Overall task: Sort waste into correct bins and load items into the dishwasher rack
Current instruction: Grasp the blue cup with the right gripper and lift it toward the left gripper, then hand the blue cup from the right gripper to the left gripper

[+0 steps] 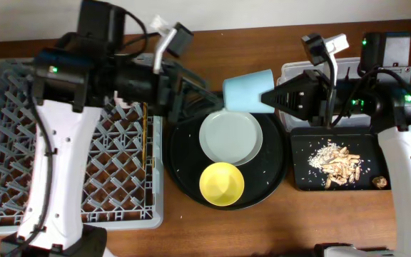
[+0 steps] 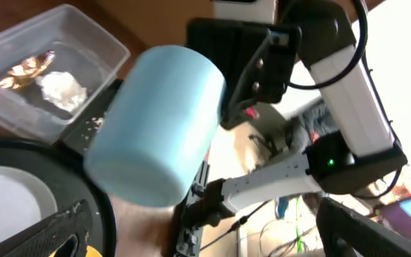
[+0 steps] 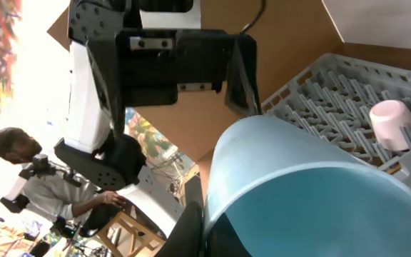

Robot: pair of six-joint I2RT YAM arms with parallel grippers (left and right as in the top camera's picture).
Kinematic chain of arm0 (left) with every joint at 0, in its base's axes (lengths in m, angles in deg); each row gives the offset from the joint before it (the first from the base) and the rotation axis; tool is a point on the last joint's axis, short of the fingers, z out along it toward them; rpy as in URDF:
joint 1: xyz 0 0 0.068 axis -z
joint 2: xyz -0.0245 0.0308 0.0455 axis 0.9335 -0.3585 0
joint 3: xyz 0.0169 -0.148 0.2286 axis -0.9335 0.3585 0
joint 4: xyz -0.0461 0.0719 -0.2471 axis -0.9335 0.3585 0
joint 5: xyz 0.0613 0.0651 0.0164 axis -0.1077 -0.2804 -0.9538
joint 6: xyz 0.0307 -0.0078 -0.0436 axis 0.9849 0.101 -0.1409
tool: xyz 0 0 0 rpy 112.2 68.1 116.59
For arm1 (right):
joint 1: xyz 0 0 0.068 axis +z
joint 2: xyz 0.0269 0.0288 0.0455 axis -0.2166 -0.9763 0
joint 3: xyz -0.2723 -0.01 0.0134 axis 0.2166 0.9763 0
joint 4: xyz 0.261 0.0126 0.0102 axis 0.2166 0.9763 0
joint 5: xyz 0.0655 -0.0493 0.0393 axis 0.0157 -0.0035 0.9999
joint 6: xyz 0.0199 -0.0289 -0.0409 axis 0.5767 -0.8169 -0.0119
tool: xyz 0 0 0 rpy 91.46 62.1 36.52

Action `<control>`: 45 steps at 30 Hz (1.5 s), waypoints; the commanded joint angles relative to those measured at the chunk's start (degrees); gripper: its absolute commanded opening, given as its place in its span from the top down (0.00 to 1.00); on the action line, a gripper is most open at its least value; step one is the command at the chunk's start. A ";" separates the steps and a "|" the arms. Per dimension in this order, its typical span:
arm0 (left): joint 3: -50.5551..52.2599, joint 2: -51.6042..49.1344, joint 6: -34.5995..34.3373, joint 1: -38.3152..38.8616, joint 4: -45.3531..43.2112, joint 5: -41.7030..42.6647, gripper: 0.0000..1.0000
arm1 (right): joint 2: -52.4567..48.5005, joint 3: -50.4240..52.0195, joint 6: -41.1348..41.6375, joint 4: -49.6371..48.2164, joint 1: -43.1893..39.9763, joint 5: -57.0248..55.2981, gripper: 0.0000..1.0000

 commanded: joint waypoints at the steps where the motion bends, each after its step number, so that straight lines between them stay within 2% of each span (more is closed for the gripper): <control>1: -0.20 -0.13 1.38 3.41 -0.13 -0.13 0.01 | 2.51 0.04 -0.85 -0.17 0.04 2.38 0.96; 2: -0.20 -0.13 1.40 4.57 -0.31 0.09 0.01 | 2.69 0.04 -0.61 -0.17 0.04 2.38 0.96; 4: -0.20 -0.13 1.40 5.86 -0.79 -4.79 0.01 | 3.45 0.00 1.36 -0.17 0.04 2.38 0.96; 9: -0.20 -0.13 1.38 5.79 -0.94 -9.35 0.01 | 8.63 0.00 2.21 -0.17 0.04 2.36 0.96; 12: -0.20 -0.13 1.38 5.79 -2.80 -2.16 0.01 | 9.49 0.00 2.69 -0.15 0.07 2.38 0.96; 15: -0.20 -0.13 1.38 5.84 -3.45 0.70 0.01 | 9.49 0.00 3.23 -0.35 1.64 2.38 0.96; 17: -0.20 -0.13 1.38 6.05 -3.41 5.01 0.01 | 9.46 0.00 3.30 -3.89 3.93 2.36 0.96; 22: -0.20 -0.13 1.40 8.59 -1.95 6.60 0.02 | 8.52 0.02 3.72 -7.76 4.87 2.36 0.96; 24: -0.20 -0.13 1.40 9.51 -1.95 6.58 0.10 | 7.41 0.02 3.72 -7.74 4.87 2.36 0.96; 27: -0.20 -0.13 1.40 9.53 -1.99 6.56 0.33 | 6.32 0.02 3.72 -7.74 4.87 2.36 0.96; 32: -0.20 -0.13 1.40 9.53 -1.95 6.56 0.34 | 6.23 0.02 3.72 -7.76 4.76 2.32 0.96; 33: -0.20 -0.11 1.38 9.40 -1.92 6.56 0.32 | 6.23 0.02 3.72 -7.76 4.76 2.16 0.96; 35: -0.20 -0.11 1.38 8.98 -1.46 6.58 0.22 | 6.23 0.02 3.74 -7.69 4.76 1.33 0.96; 38: -0.20 -0.11 1.38 8.28 -1.11 6.60 0.22 | 6.23 0.02 3.74 -7.69 4.76 1.31 0.95; 44: -0.20 -0.11 1.38 6.84 -0.66 7.21 0.23 | 6.23 0.02 3.72 -7.72 4.76 1.31 0.95; 45: -0.20 -0.11 1.38 6.84 -0.63 7.21 0.32 | 6.23 0.02 3.72 -7.72 4.76 1.31 0.95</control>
